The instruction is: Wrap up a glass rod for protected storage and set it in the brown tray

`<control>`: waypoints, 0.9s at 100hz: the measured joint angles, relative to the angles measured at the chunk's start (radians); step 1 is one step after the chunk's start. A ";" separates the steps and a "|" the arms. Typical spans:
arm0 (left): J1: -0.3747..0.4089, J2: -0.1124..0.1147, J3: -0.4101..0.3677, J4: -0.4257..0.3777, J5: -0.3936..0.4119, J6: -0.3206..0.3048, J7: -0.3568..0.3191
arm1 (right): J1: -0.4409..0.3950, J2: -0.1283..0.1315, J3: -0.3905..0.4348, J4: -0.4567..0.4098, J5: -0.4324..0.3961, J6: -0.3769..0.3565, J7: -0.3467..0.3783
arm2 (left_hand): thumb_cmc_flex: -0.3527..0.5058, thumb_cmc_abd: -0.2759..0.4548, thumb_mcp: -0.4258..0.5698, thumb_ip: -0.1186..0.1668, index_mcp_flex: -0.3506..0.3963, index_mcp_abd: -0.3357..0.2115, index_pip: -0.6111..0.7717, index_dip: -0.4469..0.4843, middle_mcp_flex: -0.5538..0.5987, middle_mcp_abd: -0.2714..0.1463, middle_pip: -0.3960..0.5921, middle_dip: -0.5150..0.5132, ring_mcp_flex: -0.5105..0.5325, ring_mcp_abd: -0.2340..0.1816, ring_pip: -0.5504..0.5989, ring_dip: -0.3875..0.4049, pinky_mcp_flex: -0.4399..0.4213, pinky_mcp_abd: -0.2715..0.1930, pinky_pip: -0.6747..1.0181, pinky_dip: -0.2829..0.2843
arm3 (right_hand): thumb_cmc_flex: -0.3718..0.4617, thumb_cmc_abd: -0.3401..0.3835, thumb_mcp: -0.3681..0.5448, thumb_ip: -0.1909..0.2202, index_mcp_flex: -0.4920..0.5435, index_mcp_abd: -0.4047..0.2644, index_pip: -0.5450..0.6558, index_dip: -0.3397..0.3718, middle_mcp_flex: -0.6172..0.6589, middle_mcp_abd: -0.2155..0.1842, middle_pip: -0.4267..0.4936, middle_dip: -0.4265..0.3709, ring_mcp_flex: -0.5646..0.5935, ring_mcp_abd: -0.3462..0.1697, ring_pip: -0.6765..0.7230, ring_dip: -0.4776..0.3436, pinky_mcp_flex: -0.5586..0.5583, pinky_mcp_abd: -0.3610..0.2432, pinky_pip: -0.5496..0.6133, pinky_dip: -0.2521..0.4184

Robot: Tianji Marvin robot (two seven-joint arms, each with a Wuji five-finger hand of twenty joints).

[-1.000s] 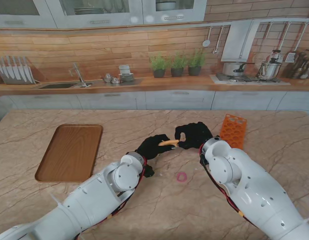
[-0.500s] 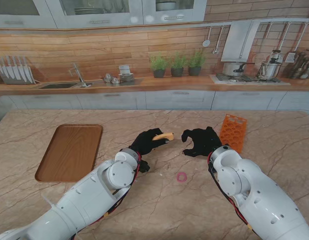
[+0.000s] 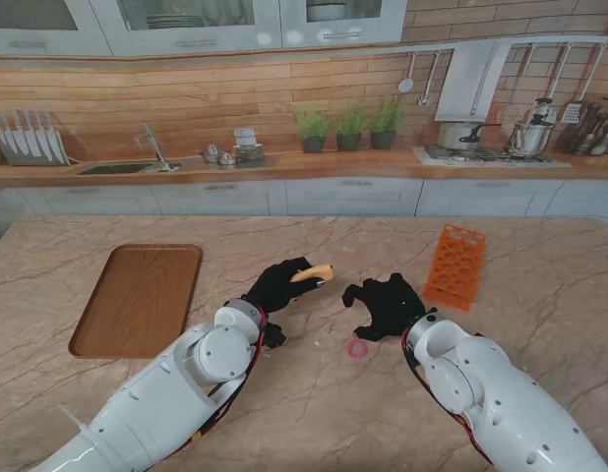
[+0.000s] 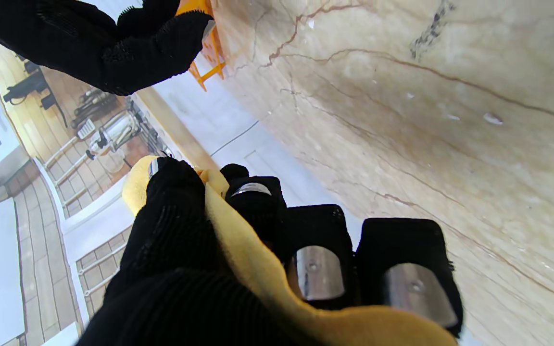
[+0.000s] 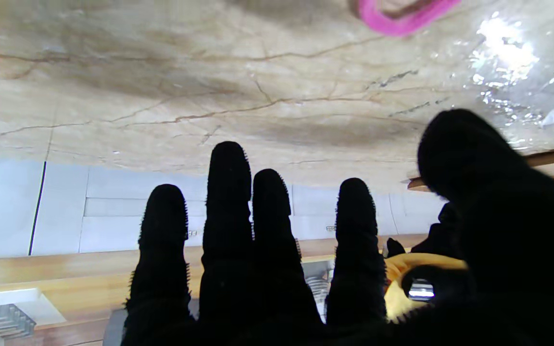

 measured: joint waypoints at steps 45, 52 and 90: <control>0.073 0.045 -0.051 -0.103 0.086 0.012 -0.036 | -0.015 0.008 -0.066 0.047 -0.076 0.051 -0.101 | 0.000 0.000 0.001 0.000 0.000 0.013 -0.004 -0.001 0.000 0.001 0.000 0.000 0.000 0.003 0.002 0.000 0.000 0.004 0.000 0.009 | 0.002 -0.030 0.097 0.000 -0.130 0.116 0.042 -0.037 -0.168 0.000 0.072 0.011 -0.072 -0.026 0.010 -0.016 -0.012 -0.034 0.007 0.000; 0.080 0.049 -0.057 -0.111 0.090 0.012 -0.038 | -0.015 0.009 -0.075 0.055 -0.088 0.057 -0.109 | 0.001 0.000 0.001 0.000 0.000 0.014 -0.004 -0.001 0.000 0.001 0.000 0.000 0.000 0.003 0.004 0.000 0.000 0.004 0.000 0.013 | 0.002 -0.030 0.098 0.001 -0.131 0.118 0.042 -0.039 -0.176 0.000 0.074 0.012 -0.072 -0.028 0.011 -0.017 -0.012 -0.034 0.008 -0.002; 0.095 0.066 -0.070 -0.129 0.106 0.011 -0.065 | 0.006 0.010 -0.121 0.097 -0.085 0.093 -0.133 | 0.001 -0.001 0.001 0.000 0.000 0.025 -0.004 -0.002 0.010 0.001 0.009 -0.001 0.001 0.003 0.008 -0.001 0.000 0.005 0.000 0.027 | 0.002 -0.022 0.099 0.022 -0.142 0.119 0.065 -0.045 -0.179 0.011 0.098 0.013 -0.072 -0.029 0.025 -0.027 -0.012 -0.036 0.040 -0.015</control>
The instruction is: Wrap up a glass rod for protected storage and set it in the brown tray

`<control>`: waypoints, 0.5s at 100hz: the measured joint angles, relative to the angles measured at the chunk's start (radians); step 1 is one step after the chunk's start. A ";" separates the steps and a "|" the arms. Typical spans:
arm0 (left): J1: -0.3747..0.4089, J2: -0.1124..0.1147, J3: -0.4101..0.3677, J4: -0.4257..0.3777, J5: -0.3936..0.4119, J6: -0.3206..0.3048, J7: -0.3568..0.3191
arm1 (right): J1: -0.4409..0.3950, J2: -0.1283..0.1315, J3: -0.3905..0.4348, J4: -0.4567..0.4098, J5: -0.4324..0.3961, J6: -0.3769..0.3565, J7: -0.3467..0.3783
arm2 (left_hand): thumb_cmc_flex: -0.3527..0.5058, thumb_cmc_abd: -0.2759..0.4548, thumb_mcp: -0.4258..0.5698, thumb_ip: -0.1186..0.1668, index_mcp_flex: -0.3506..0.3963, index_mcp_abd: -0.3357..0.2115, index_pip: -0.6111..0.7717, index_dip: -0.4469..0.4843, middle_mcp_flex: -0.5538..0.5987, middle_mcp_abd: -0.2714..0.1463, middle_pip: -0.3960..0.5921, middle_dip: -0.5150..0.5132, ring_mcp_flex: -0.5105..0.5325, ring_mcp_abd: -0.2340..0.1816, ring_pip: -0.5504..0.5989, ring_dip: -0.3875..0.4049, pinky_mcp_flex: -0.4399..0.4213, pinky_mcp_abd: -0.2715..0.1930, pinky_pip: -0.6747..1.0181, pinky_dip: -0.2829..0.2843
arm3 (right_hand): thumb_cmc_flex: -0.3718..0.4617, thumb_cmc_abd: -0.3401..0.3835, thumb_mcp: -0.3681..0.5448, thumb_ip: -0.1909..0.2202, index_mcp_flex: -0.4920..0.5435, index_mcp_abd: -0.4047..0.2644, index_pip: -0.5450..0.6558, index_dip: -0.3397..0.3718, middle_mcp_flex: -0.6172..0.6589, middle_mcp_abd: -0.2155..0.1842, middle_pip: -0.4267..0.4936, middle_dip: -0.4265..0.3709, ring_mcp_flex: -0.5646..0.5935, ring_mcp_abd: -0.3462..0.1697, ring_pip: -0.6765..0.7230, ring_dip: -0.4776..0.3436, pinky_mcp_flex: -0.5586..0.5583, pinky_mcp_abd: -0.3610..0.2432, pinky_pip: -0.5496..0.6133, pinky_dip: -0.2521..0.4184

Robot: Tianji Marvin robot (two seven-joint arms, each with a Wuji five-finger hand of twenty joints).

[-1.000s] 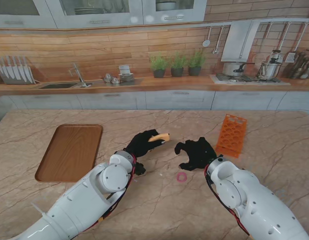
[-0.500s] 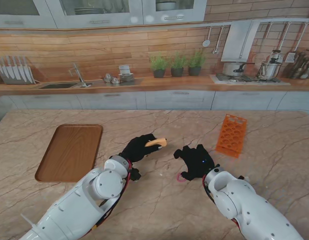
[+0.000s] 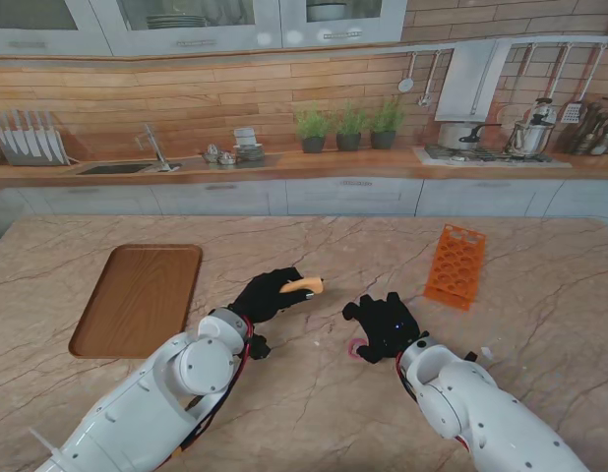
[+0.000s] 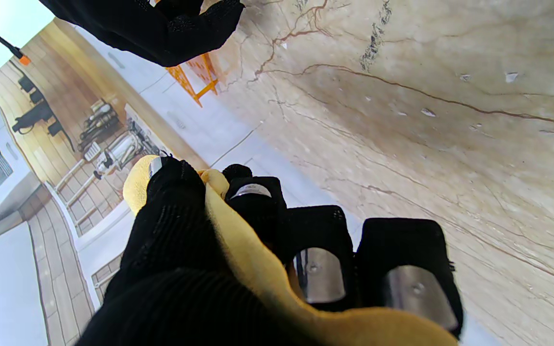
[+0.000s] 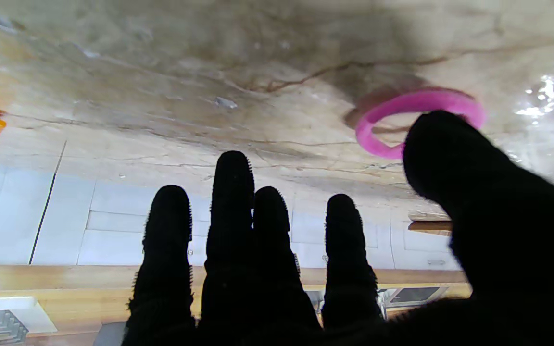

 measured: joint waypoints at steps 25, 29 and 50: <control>-0.001 0.000 0.000 0.001 -0.004 0.007 0.002 | 0.016 -0.003 -0.007 0.016 0.015 0.006 -0.007 | 0.000 0.000 0.000 0.000 0.000 0.000 0.000 -0.001 0.000 0.000 0.000 -0.009 0.000 0.000 0.001 -0.001 0.000 0.000 0.000 0.008 | 0.000 0.057 0.011 0.002 0.000 0.000 0.011 -0.006 0.000 0.003 0.000 0.000 0.000 -0.001 0.011 0.000 0.000 0.000 0.010 -0.010; -0.001 0.000 0.000 0.001 -0.004 0.008 0.002 | 0.021 -0.003 -0.011 0.019 0.016 0.007 -0.007 | 0.000 0.000 0.000 0.000 0.000 0.000 0.000 -0.001 0.000 0.000 0.000 -0.009 0.000 0.000 0.001 -0.001 0.000 0.000 0.000 0.008 | 0.000 0.057 0.011 0.002 0.000 0.000 0.011 -0.006 0.000 0.004 0.000 0.000 0.000 -0.001 0.011 0.000 0.000 0.000 0.013 -0.010; -0.001 0.000 -0.001 0.001 -0.005 0.014 0.002 | 0.030 -0.003 -0.018 0.024 0.022 0.006 0.014 | 0.000 0.000 0.000 0.000 0.000 0.000 0.000 -0.001 0.000 0.000 0.001 -0.010 0.000 0.000 0.003 -0.002 0.000 0.001 0.000 0.010 | 0.000 0.052 0.011 0.002 0.016 0.000 0.013 -0.007 0.000 0.011 0.000 0.000 0.000 -0.002 0.011 -0.001 0.000 -0.001 0.019 -0.020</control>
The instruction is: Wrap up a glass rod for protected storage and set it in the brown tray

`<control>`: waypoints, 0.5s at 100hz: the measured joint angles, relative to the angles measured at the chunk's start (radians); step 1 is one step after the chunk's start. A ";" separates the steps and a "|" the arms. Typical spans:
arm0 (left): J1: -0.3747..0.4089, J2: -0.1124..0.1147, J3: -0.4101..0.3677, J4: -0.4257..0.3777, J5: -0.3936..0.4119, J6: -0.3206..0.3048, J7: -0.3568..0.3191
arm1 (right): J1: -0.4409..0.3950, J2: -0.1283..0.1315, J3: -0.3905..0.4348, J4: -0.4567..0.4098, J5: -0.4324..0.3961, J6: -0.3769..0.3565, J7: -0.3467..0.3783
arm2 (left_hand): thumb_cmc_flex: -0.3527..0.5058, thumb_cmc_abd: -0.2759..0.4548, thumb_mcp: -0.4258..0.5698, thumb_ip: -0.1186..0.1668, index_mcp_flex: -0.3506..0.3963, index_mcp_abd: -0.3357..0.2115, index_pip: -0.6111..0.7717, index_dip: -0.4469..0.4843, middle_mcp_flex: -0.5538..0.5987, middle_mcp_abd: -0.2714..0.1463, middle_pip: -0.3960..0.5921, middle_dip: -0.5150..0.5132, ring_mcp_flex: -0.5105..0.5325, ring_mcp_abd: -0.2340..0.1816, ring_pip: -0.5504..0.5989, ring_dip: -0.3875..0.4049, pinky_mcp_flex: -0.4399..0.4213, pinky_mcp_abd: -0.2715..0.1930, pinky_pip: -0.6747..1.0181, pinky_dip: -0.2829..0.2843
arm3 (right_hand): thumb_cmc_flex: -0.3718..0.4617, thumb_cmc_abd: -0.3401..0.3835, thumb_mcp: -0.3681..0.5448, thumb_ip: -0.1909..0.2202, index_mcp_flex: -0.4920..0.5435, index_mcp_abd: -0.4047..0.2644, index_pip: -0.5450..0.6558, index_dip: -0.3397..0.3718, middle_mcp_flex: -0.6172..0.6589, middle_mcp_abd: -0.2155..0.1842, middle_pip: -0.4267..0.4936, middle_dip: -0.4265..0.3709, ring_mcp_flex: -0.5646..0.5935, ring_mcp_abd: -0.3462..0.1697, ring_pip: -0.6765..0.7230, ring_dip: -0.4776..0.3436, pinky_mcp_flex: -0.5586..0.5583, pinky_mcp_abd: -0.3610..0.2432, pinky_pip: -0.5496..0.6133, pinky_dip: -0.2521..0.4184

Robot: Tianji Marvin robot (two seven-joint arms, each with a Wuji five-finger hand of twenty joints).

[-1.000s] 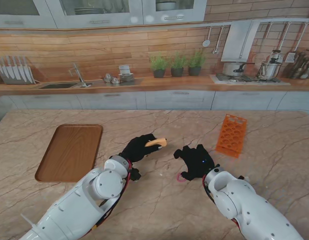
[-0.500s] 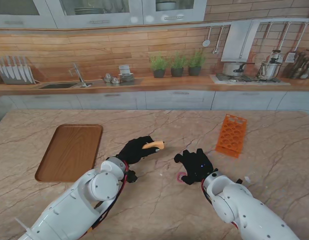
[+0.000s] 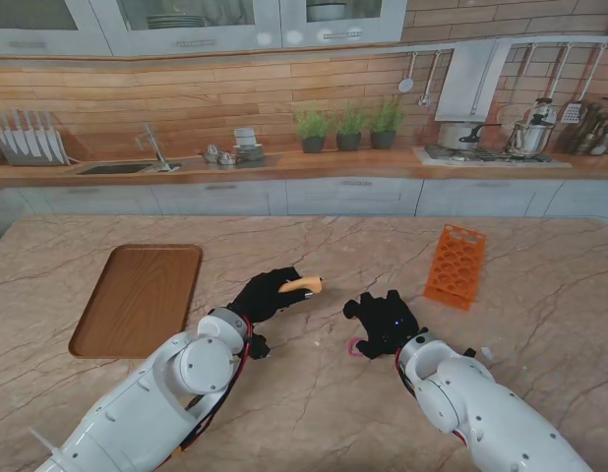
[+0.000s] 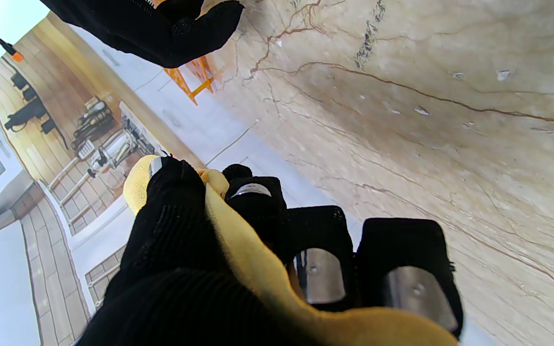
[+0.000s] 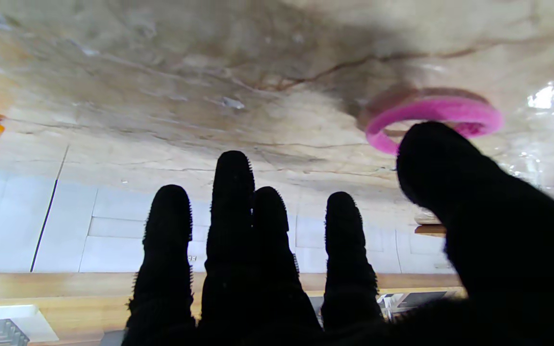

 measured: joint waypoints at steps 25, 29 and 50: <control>-0.001 0.000 0.000 0.000 -0.007 0.002 -0.003 | -0.032 0.002 0.014 -0.027 -0.021 -0.001 0.006 | 0.000 0.000 0.000 0.000 0.000 0.000 0.000 0.000 0.000 0.000 0.009 0.000 0.000 0.000 0.004 -0.008 0.000 0.001 0.000 0.000 | 0.000 -0.015 0.029 0.040 0.011 0.000 0.025 0.001 -0.010 0.001 0.000 0.000 -0.010 0.000 0.009 -0.002 -0.011 0.000 0.002 -0.003; -0.001 0.000 0.001 0.000 -0.008 0.002 -0.003 | -0.035 0.003 0.014 -0.028 -0.023 -0.001 0.006 | 0.000 0.000 0.000 0.000 0.000 0.000 0.000 0.000 0.000 0.000 0.009 0.000 0.000 0.000 0.004 -0.008 0.000 0.001 0.000 0.000 | 0.000 -0.015 0.033 0.041 0.011 0.000 0.034 0.003 -0.010 0.001 0.000 0.000 -0.010 0.000 0.009 -0.002 -0.011 0.000 0.002 -0.004; -0.001 0.000 0.001 0.000 -0.005 0.001 -0.003 | -0.050 0.004 0.015 -0.031 -0.031 0.001 -0.004 | 0.000 0.000 0.000 0.000 0.000 0.000 0.000 0.000 0.000 0.000 0.009 -0.002 0.000 0.000 0.004 -0.009 0.000 0.001 0.000 0.000 | 0.000 -0.015 0.059 0.077 0.053 -0.025 0.082 0.027 -0.010 0.002 0.006 0.000 -0.010 0.000 0.010 -0.010 -0.012 -0.001 0.003 -0.012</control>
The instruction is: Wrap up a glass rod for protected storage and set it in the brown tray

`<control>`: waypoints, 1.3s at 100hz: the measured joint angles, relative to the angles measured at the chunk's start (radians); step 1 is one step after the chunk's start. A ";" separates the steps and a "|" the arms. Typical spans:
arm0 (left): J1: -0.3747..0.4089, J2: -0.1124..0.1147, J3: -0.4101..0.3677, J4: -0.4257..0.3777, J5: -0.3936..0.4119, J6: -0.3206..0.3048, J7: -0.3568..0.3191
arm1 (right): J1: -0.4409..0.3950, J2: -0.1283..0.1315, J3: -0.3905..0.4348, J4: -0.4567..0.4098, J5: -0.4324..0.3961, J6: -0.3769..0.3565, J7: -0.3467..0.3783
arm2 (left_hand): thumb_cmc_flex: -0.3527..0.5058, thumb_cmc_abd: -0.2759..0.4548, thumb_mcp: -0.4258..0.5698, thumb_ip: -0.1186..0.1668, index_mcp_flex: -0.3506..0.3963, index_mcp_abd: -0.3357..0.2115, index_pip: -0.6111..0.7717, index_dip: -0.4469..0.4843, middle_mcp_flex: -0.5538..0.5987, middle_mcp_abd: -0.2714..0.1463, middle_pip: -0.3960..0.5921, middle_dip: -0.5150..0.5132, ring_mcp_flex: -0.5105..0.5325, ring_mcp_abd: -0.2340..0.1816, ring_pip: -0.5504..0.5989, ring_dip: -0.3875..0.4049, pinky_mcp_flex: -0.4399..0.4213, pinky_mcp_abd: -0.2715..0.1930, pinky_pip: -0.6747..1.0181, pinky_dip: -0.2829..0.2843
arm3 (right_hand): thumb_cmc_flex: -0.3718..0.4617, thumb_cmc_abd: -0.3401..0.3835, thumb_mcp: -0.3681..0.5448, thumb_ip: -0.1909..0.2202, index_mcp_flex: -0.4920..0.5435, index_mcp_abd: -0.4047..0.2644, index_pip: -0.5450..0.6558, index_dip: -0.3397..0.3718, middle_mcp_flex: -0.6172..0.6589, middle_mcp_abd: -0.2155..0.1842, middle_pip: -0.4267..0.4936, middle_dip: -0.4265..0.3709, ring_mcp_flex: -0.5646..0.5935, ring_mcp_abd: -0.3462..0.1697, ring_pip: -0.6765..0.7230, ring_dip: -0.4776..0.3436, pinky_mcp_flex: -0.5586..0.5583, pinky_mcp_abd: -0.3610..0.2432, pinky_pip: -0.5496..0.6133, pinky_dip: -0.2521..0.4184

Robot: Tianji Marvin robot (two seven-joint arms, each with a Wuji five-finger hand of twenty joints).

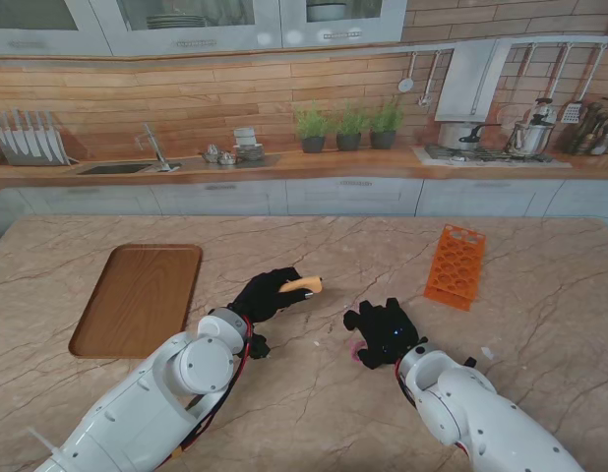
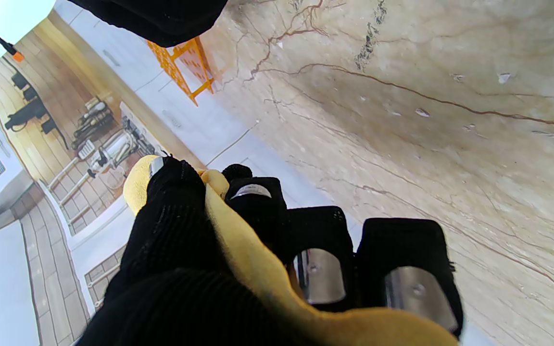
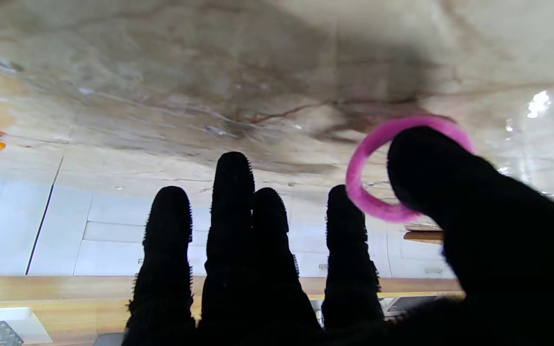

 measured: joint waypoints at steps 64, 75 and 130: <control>-0.004 -0.001 0.009 0.001 -0.004 0.020 -0.005 | -0.054 -0.002 0.097 -0.049 0.007 -0.076 0.000 | 0.000 -0.001 0.002 0.000 0.020 0.002 -0.003 -0.010 0.009 0.000 0.001 -0.008 0.007 0.000 0.001 0.000 0.001 0.001 0.001 0.015 | 0.058 0.078 -0.027 -0.069 0.250 -0.242 0.253 -0.054 0.042 -0.007 0.003 0.000 0.000 -0.004 0.002 0.000 -0.013 -0.001 0.008 -0.002; -0.008 -0.001 0.012 0.004 -0.005 0.020 -0.010 | -0.055 -0.003 0.111 -0.056 0.026 -0.093 0.009 | 0.000 -0.002 0.004 0.001 0.043 0.002 -0.006 -0.011 0.010 0.000 0.001 -0.008 0.007 0.000 0.003 -0.001 0.001 0.001 0.001 0.024 | 0.058 0.078 -0.027 -0.069 0.285 -0.242 0.223 -0.078 0.077 -0.015 -0.020 0.000 0.001 -0.004 0.002 0.000 -0.014 -0.001 0.008 -0.002; -0.070 -0.015 0.070 0.080 0.023 0.002 0.028 | -0.038 -0.023 0.187 -0.109 0.127 -0.201 -0.002 | -0.324 -0.249 0.631 -0.023 0.156 -0.037 -0.027 -0.061 0.069 -0.023 0.033 -0.008 0.023 -0.002 0.025 -0.028 0.001 0.003 0.003 0.040 | 0.110 0.140 -0.094 -0.123 0.336 -0.208 0.149 -0.148 0.139 -0.025 -0.046 -0.001 0.003 -0.004 0.002 -0.001 -0.012 -0.001 0.008 -0.002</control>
